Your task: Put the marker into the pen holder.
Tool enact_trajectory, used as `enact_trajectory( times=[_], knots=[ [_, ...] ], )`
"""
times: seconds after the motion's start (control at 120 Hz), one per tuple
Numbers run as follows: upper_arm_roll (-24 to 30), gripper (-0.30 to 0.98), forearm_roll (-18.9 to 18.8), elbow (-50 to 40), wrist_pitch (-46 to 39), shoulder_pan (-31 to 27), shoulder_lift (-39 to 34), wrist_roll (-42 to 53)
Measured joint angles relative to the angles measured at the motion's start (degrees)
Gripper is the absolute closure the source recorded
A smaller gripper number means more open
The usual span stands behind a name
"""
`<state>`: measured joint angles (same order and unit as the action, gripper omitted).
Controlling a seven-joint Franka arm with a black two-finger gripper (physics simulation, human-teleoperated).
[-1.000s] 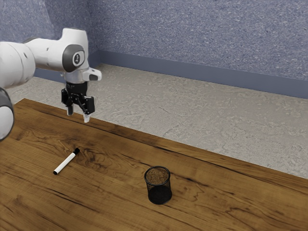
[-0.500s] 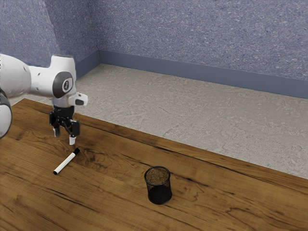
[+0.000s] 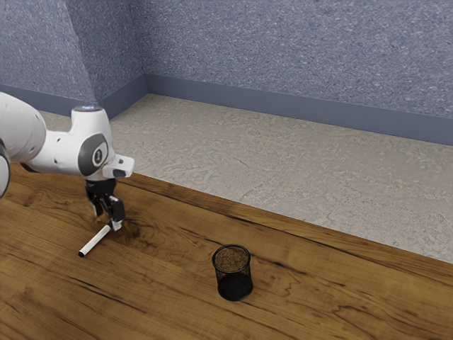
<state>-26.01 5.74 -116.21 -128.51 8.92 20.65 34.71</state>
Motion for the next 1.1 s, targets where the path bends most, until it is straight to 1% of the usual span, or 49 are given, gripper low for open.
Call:
enact_trajectory(
  times=[0.317, 0.9, 1.1],
  knots=[
    [-0.09, 0.02, 0.31, -2.73, -2.79, -0.04, -0.51, 2.52],
    [-0.79, 0.03, 0.52, -2.79, -3.77, -2.36, 0.61, 4.89],
    [-0.58, 0.07, 2.16, -1.88, -4.4, -2.38, 1.85, 5.29]
  ],
)
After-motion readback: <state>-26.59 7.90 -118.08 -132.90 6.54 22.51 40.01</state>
